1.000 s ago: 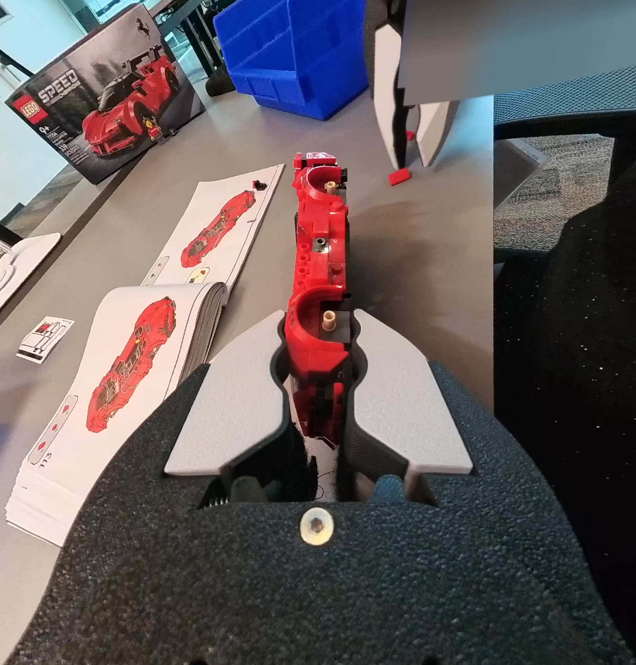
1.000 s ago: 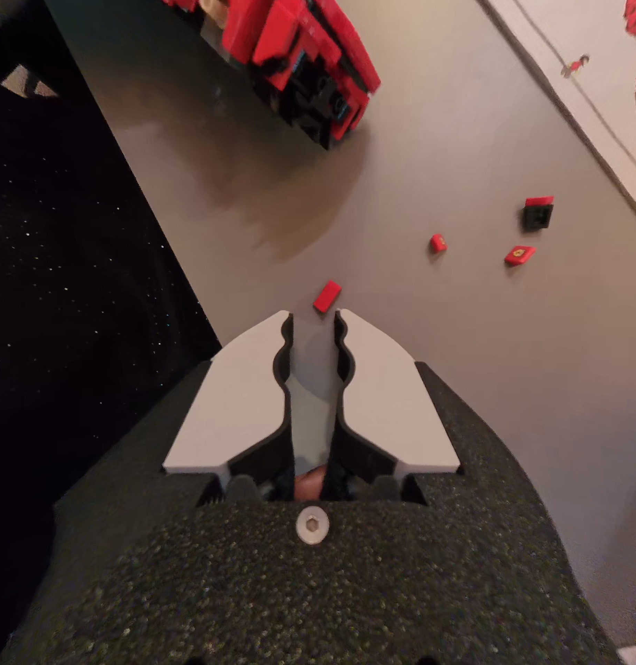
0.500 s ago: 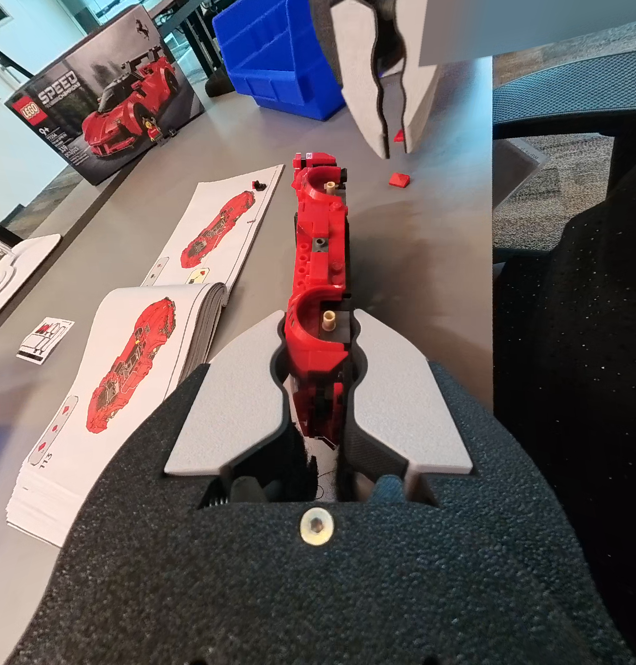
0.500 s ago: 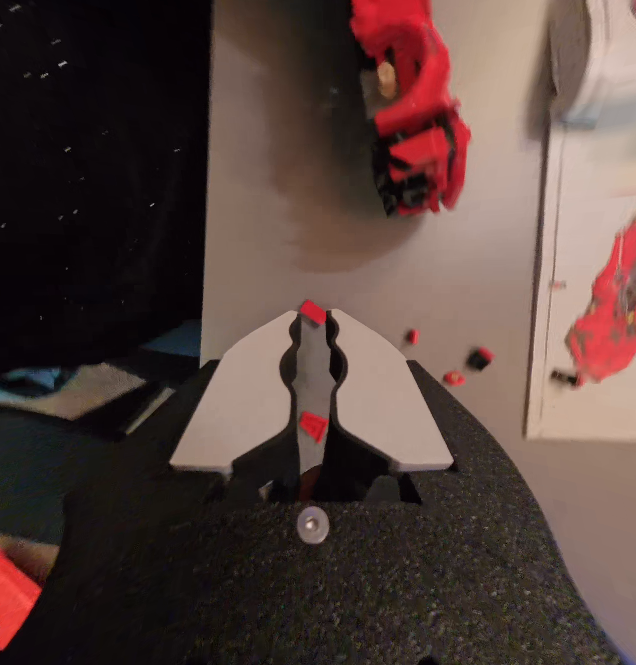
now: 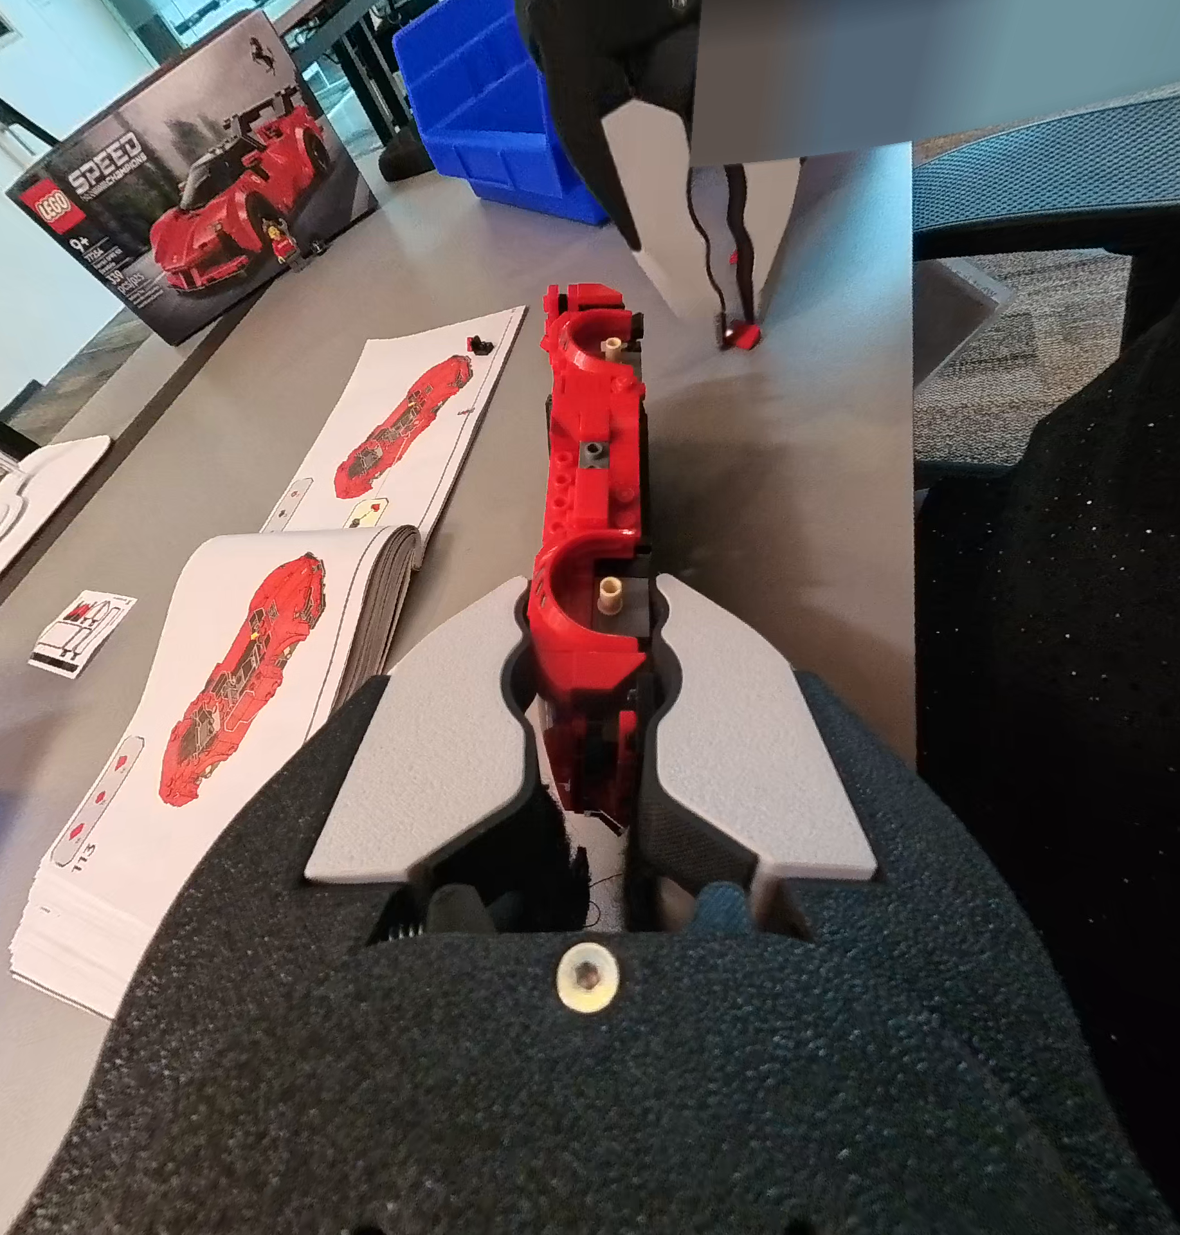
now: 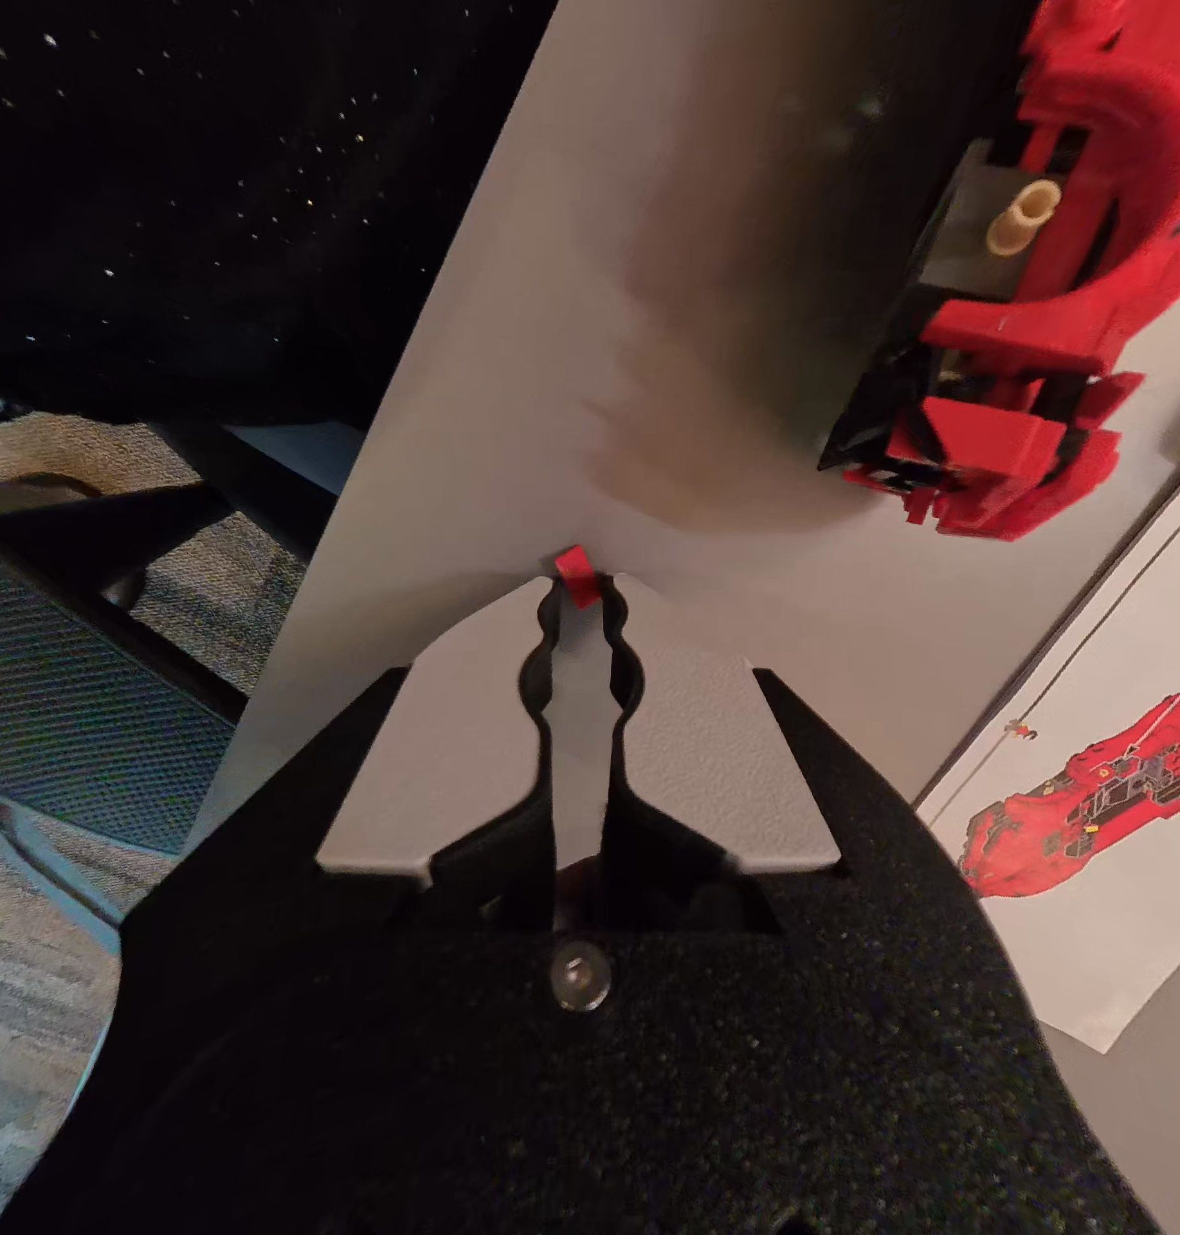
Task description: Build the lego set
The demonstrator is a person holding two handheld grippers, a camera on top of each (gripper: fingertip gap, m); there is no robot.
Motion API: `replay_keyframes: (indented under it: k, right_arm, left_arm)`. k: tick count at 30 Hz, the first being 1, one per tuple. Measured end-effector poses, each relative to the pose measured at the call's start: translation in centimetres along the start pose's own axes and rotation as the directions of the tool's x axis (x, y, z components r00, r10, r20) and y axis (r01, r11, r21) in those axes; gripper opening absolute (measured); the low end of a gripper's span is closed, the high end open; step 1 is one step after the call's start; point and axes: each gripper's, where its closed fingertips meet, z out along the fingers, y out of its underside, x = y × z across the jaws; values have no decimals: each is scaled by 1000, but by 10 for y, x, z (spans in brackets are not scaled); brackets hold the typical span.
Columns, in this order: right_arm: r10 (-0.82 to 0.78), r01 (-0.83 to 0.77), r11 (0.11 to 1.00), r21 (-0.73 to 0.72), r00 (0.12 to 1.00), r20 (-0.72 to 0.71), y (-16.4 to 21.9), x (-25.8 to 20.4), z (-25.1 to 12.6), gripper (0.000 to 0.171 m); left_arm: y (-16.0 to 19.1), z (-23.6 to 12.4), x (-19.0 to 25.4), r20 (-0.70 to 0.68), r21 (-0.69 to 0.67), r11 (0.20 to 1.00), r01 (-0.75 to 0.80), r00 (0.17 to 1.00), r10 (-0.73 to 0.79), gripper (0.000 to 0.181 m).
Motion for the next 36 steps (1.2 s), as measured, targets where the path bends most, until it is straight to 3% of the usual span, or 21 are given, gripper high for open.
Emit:
replay_keyframes:
  k: [8,12,16,20,23,27,36]
  right_arm:
    - [107,-99,991,89,991,-80,-4,2,1,8]
    - [179,-154,973,172,974,-141,-16,9,-17,8]
    - [258,-195,926,324,952,-166,-62,35,-58,8]
    - [274,-226,908,353,957,-93,-105,61,-67,7]
    - [273,-256,925,279,962,-20,-120,75,-55,8]
    - [258,-254,957,141,966,-8,-120,82,-40,8]
    - [281,-281,960,0,959,-28,-115,79,-32,8]
  left_arm:
    - [0,0,0,1,0,1000,-1,1000,1,30]
    - [0,0,0,3,-1,1000,1,1000,-1,30]
    - [0,1,0,7,-3,1000,5,1000,-5,30]
    - [-1,2,1,7,-2,1000,4,1000,-4,30]
    - [-1,1,1,7,-2,1000,6,1000,-6,30]
    - [0,2,1,8,-2,1000,6,1000,-6,30]
    - [0,1,0,9,-2,1000,6,1000,-6,30]
